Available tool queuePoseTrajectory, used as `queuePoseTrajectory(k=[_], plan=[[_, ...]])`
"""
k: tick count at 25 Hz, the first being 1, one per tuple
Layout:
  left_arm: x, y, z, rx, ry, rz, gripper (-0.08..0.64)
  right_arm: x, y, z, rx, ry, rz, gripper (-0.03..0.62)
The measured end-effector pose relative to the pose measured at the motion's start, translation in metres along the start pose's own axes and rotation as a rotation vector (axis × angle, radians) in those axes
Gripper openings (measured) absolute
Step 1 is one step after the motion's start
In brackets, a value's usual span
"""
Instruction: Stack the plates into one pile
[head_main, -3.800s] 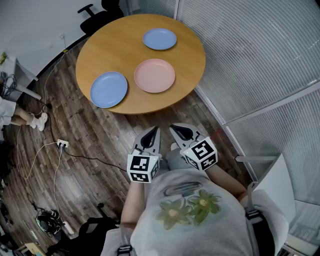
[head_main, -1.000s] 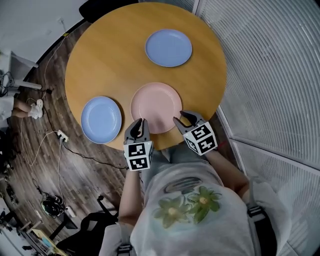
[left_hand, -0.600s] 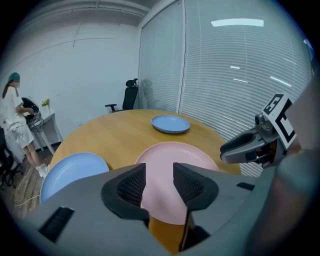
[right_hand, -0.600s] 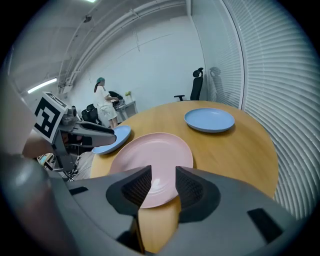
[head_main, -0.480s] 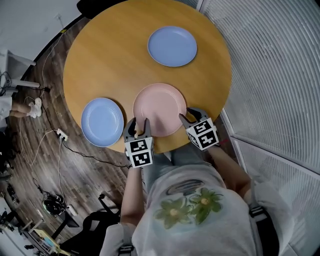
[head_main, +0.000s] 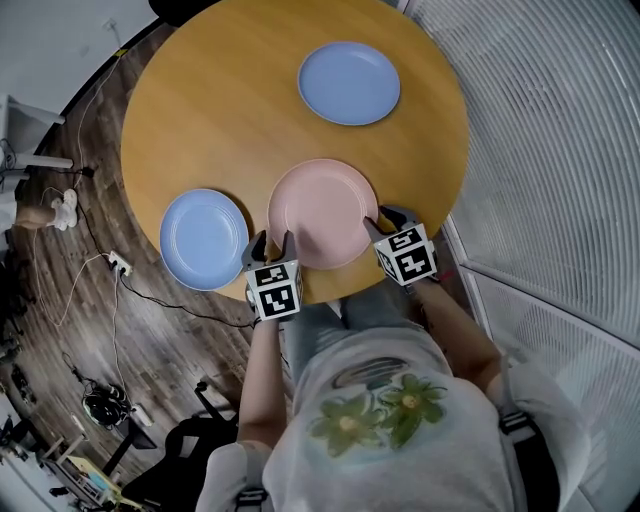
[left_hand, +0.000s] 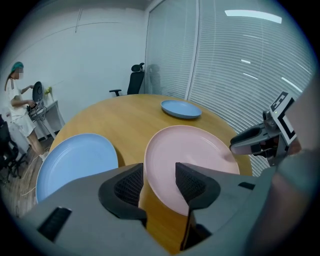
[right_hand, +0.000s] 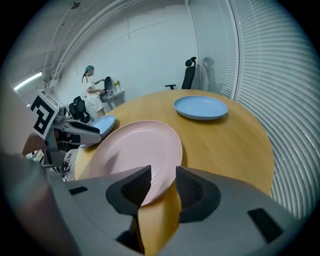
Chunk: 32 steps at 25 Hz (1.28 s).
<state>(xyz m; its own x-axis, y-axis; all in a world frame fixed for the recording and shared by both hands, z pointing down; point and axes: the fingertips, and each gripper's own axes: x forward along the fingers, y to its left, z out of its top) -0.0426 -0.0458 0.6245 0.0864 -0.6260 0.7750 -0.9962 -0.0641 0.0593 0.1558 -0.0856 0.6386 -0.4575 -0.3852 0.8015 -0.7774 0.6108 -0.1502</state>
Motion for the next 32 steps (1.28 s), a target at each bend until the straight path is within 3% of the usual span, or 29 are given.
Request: queuePoseTrajectory(k=[15,20,22,32], plan=[[0.027,0.017,-0.027,-0.095,0.133,-0.04,0.196,0.028,-0.01,-0.016,0.1,0.07,-0.037,0.138],[0.033,0.016,-0.027,-0.082,0.143,-0.039,0.186,0.028,-0.014,-0.018,0.127,0.073,-0.05,0.136],[0.033,0.016,-0.026,-0.06,0.134,-0.032,0.097,0.026,-0.014,-0.018,0.123,0.068,-0.061,0.114],[0.022,0.013,-0.03,-0.078,0.13,-0.053,0.095,0.016,-0.01,-0.019,0.128,0.051,-0.05,0.103]])
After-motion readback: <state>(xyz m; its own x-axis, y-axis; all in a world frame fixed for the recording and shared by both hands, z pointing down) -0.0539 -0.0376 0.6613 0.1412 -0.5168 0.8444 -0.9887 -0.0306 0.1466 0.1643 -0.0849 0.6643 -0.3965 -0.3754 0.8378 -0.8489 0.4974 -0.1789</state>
